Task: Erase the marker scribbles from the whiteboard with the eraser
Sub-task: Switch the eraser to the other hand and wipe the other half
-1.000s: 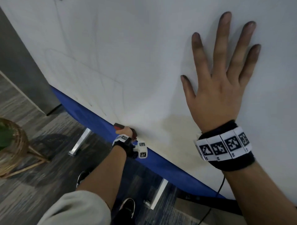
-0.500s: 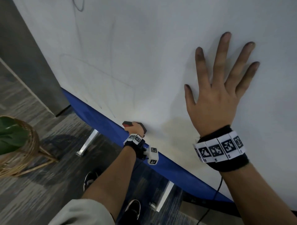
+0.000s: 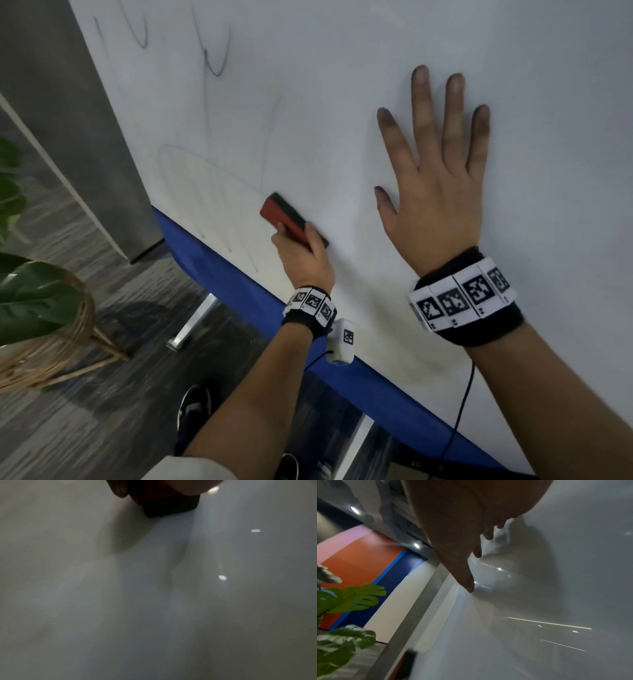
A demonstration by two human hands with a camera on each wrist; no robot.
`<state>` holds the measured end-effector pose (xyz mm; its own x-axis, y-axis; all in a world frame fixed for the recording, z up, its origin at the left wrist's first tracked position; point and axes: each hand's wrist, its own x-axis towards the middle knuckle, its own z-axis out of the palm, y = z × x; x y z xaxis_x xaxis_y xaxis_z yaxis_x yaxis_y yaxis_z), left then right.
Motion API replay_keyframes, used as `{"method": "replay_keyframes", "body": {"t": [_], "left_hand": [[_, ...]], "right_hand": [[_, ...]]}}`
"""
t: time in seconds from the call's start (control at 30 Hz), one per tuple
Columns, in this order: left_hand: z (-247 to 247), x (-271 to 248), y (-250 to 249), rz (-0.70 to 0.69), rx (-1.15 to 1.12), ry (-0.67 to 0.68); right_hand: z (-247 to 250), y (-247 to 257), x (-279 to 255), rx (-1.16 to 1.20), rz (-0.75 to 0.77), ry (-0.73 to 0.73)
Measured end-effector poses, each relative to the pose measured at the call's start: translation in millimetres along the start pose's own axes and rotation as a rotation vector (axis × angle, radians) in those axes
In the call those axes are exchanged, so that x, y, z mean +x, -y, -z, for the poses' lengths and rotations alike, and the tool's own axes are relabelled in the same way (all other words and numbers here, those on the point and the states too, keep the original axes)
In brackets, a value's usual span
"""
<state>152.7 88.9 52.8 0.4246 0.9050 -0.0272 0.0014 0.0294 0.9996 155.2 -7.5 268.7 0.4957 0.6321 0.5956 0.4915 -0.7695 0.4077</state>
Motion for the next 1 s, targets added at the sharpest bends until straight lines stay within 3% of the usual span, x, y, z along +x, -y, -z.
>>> {"method": "replay_keyframes", "body": {"t": [0.07,0.17,0.37,0.43,0.5,0.63,0.7,0.77,0.9,1.0], "left_hand": [[10,2,27,0.129,0.065,0.01],[20,1,26,0.131,0.105,0.051],[18,10,-46,-0.197,0.05,0.127],[17,15,-53,-0.233,0.007,0.14],[15,14,-44,-0.152,-0.055,0.145],[19,18,-13,0.171,-0.094,0.043],[20,27,-17,0.292,-0.081,0.01],[17,39,-42,0.328,-0.11,-0.024],[18,81,-122,0.048,-0.173,-0.09],[25,105,-167,-0.171,-0.141,-0.061]], "right_hand": [[-3,2,-2,-0.025,0.007,0.016],[-2,6,-1,-0.021,-0.01,0.02],[12,14,28,0.037,0.068,-0.054],[13,11,40,-0.004,0.057,-0.049],[10,11,40,-0.025,0.048,-0.01],[3,15,32,-0.047,0.041,0.009],[2,17,32,-0.039,0.035,0.008],[2,18,33,-0.04,0.029,0.006],[4,17,39,-0.029,0.047,-0.013],[6,13,42,-0.03,0.066,0.0]]}}
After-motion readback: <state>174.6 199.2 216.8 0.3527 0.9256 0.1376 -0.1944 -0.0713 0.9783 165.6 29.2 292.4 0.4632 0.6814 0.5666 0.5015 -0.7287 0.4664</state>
